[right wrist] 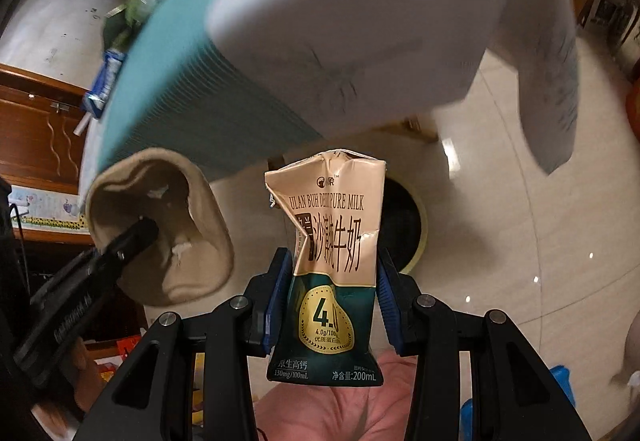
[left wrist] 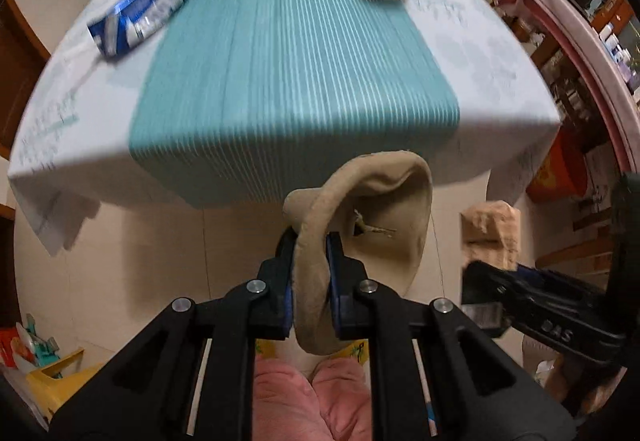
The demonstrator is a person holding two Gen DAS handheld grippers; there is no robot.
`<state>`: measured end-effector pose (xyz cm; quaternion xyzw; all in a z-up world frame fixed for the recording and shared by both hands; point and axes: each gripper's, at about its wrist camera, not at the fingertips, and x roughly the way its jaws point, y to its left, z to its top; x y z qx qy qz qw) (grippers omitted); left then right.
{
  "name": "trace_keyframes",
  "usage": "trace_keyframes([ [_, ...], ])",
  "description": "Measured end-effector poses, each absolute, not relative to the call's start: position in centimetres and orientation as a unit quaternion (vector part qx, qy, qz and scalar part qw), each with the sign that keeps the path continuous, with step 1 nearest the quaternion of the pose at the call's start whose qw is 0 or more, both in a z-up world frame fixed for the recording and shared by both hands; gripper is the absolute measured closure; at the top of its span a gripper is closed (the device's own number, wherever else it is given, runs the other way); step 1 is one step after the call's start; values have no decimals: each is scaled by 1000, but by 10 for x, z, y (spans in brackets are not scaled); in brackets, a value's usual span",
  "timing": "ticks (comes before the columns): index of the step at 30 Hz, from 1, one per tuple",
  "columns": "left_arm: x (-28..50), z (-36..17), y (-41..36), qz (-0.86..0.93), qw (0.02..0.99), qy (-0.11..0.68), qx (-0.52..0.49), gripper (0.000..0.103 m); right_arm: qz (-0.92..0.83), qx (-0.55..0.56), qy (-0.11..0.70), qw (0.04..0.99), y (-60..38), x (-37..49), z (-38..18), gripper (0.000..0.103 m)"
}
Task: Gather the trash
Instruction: 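Carry the cup carrier and milk carton down over the floor bin with both tools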
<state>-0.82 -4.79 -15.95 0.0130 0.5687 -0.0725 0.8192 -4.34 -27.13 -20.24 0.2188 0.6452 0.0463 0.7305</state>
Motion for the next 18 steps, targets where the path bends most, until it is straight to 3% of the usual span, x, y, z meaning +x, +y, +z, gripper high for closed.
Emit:
trace_keyframes([
  [15,4,-345,-59,-57,776,626,42,92,27,237,686,687,-239,-17,-414,61],
  [17,13,-370,-59,-51,770,634,43,92,22,246,688,683,-241,-11,-436,57],
  [18,16,-380,-59,-48,768,637,45,92,17,246,688,683,-243,-9,-447,49],
])
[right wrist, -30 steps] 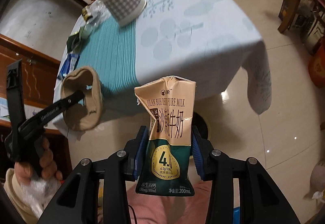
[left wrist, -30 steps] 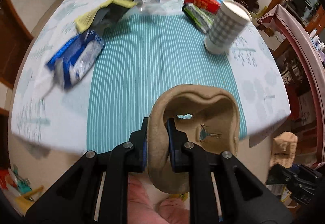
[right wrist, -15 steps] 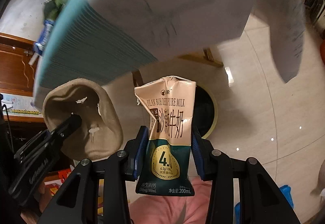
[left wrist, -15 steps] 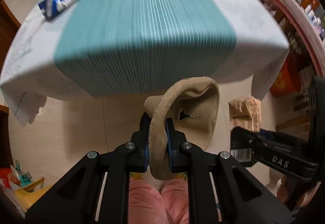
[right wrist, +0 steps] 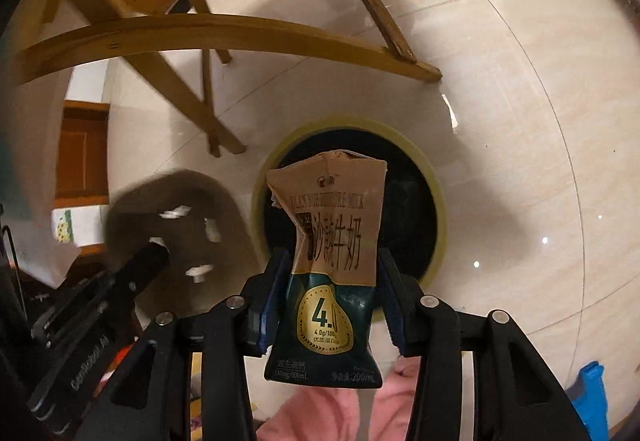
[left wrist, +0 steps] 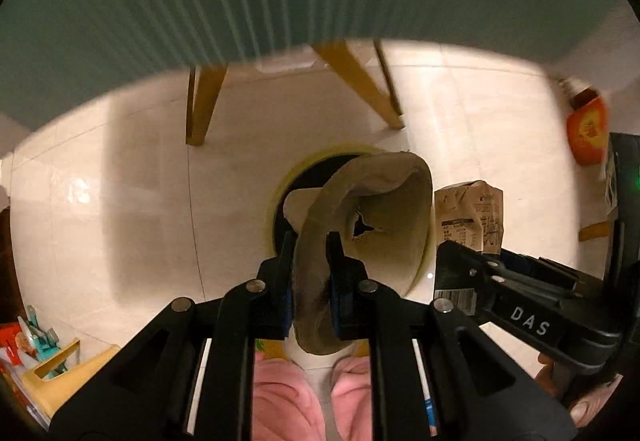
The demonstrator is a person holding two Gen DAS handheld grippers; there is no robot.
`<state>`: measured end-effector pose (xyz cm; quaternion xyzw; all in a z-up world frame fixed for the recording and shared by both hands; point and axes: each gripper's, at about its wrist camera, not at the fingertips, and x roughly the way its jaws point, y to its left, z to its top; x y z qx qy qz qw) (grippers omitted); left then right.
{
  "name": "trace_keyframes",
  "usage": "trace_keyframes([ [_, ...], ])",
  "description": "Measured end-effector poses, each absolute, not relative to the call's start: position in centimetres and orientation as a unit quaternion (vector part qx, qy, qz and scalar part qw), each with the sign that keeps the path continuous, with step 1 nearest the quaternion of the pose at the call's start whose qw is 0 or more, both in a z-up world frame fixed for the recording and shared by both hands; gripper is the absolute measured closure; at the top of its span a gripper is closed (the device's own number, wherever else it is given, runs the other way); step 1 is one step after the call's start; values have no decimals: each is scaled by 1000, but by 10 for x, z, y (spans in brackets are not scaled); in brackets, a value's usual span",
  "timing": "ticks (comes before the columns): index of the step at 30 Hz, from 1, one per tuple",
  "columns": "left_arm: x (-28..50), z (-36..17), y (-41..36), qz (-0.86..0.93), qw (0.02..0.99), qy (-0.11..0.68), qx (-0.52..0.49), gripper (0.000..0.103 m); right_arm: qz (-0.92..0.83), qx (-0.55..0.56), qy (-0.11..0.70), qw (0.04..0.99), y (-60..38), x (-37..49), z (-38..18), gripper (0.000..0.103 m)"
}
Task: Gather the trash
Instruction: 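Carry the cup carrier and milk carton down over the floor bin with both tools, then open both tools to drop the items into the bin, then raise them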
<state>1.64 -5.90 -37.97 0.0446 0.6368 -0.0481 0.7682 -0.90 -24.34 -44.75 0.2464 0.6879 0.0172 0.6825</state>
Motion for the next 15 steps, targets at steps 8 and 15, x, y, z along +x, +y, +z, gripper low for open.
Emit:
trace_keyframes([
  [8,26,-426,-52,-45,766,640,36,26,9,252,671,698,-252,0,-481,22],
  [15,25,-418,-42,-36,776,629,41,26,13,240,654,718,-246,-16,-447,22],
])
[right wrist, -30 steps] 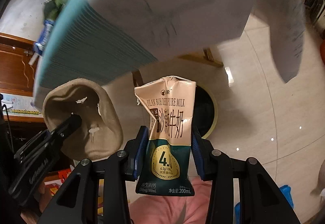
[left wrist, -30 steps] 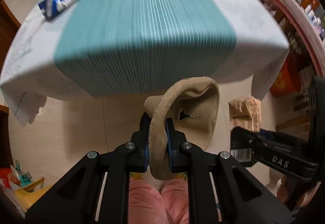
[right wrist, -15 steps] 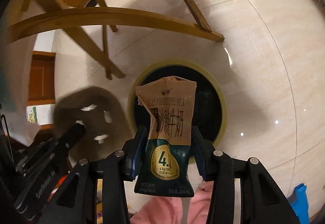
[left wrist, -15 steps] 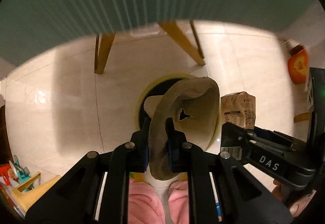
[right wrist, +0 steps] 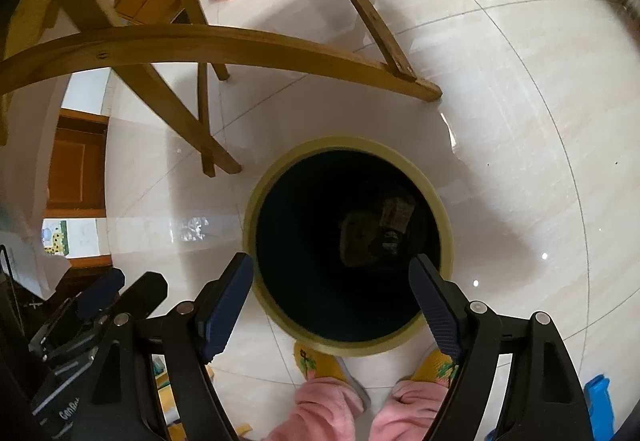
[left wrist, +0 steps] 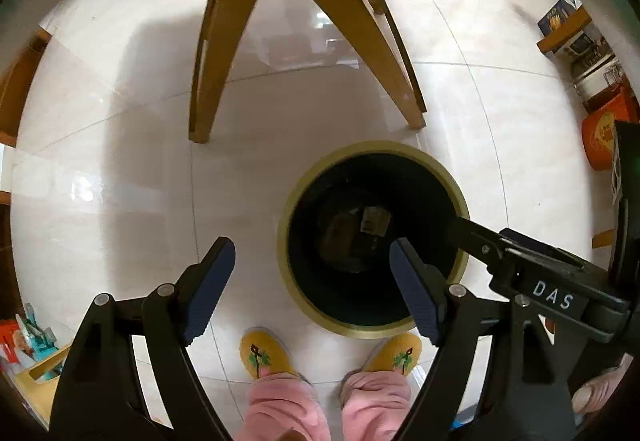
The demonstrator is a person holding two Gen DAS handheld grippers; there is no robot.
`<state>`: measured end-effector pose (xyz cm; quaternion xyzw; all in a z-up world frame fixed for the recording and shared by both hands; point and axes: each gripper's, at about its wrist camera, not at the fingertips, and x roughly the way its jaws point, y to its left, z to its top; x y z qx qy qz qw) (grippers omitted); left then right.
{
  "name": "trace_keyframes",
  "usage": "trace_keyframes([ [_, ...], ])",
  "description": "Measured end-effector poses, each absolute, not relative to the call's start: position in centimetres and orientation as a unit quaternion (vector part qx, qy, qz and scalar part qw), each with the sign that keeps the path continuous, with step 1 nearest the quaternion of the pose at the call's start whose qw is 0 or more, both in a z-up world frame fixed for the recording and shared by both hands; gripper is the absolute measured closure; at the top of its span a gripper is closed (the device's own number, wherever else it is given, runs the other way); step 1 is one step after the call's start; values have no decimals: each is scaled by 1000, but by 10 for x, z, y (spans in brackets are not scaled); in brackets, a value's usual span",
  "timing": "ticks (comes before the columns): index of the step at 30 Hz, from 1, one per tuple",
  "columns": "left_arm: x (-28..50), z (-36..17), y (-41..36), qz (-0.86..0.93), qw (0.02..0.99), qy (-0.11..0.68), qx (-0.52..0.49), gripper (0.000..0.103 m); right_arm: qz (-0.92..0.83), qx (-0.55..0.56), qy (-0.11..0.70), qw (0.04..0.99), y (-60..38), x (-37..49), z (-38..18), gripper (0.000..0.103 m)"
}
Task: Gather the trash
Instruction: 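Open both tools to drop the items into the bin, then raise them, then grasp the blue-and-white drink carton with the left tool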
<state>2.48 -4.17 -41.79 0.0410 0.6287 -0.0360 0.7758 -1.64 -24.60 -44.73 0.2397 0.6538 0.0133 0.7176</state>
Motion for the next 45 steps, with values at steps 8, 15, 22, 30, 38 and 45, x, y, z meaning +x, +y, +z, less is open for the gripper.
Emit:
trace_keyframes([
  [8,2,-358,-31,-27,781,623,26,26,23,209,636,742,-247,-40,-386,22],
  [15,-14,-296,-27,-30,788,614,11,26,18,208,608,766,-260,-59,-301,22],
  [22,-33,-205,-28,-44,806,590,0,26,38,193,564,802,-267,-72,-197,22],
  [30,-42,-92,-29,-58,844,533,-21,26,69,175,493,850,-269,-86,-76,22],
  [38,-38,23,-26,-60,896,439,-37,24,122,127,425,888,-246,-82,20,22],
  [45,-39,82,-15,-52,917,390,-64,24,151,98,388,904,-222,-61,66,22],
])
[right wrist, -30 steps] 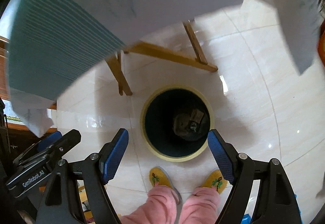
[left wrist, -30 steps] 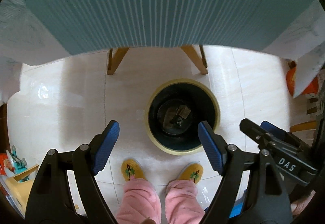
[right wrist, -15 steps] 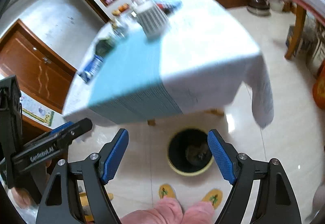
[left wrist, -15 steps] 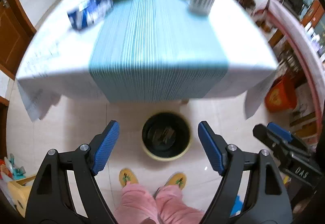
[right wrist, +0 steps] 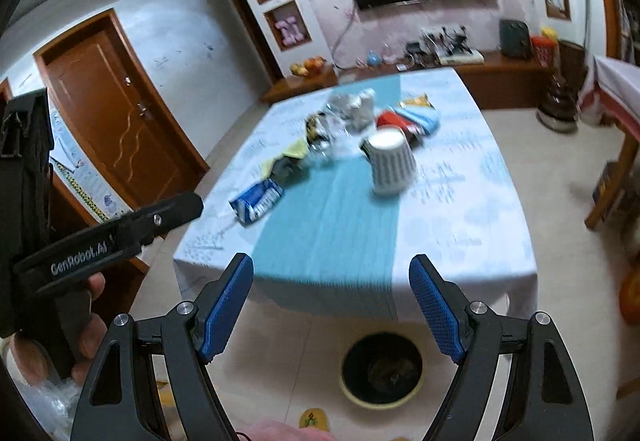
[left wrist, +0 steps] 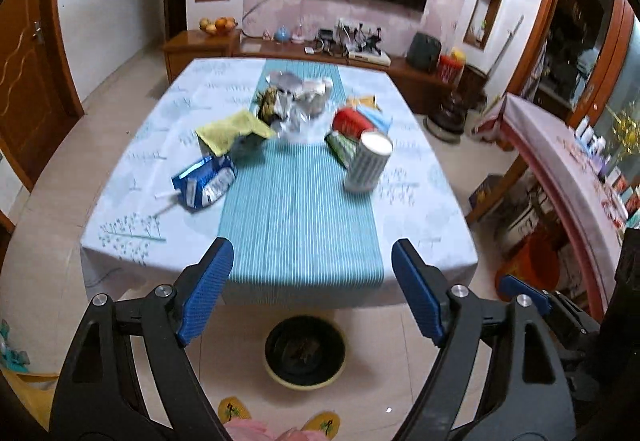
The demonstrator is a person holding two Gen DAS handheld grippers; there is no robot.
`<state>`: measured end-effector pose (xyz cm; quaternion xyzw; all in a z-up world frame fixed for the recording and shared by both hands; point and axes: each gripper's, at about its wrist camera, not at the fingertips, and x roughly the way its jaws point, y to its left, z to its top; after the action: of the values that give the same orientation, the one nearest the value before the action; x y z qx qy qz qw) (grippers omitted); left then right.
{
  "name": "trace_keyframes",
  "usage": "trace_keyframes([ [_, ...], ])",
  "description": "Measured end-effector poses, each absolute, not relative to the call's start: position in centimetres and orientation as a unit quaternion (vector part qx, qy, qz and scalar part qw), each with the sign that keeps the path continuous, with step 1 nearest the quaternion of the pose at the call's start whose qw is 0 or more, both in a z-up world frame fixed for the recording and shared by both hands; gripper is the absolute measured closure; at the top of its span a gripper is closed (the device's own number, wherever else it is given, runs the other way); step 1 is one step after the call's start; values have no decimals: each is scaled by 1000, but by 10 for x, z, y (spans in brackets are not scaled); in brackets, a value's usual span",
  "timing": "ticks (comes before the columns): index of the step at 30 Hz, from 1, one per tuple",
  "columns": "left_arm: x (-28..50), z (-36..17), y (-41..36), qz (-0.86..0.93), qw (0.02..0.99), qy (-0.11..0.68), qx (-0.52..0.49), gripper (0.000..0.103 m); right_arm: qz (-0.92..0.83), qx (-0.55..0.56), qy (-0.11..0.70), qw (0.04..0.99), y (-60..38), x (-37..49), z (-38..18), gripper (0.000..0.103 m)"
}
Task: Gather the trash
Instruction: 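Grasp the blue-and-white drink carton with the left tool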
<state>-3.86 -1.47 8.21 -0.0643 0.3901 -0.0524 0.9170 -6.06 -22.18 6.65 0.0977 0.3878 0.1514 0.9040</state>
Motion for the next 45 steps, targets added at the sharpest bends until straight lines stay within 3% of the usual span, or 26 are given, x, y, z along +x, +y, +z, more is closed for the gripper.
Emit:
trace_keyframes([
  [11,-27,96,28,-32,922,373,-99,22,175,77,377,906,-174,-13,79,22],
  [30,97,53,144,-7,894,438,-92,21,116,92,432,890,-92,115,12,22],
  [36,154,15,180,-17,867,494,-62,22,96,103,460,877,-67,154,-22,22],
  [39,179,-8,191,-36,848,527,-49,30,86,112,473,869,-55,172,-40,22],
  [45,219,-56,196,-92,810,579,-31,30,69,132,492,858,-41,193,-67,22],
])
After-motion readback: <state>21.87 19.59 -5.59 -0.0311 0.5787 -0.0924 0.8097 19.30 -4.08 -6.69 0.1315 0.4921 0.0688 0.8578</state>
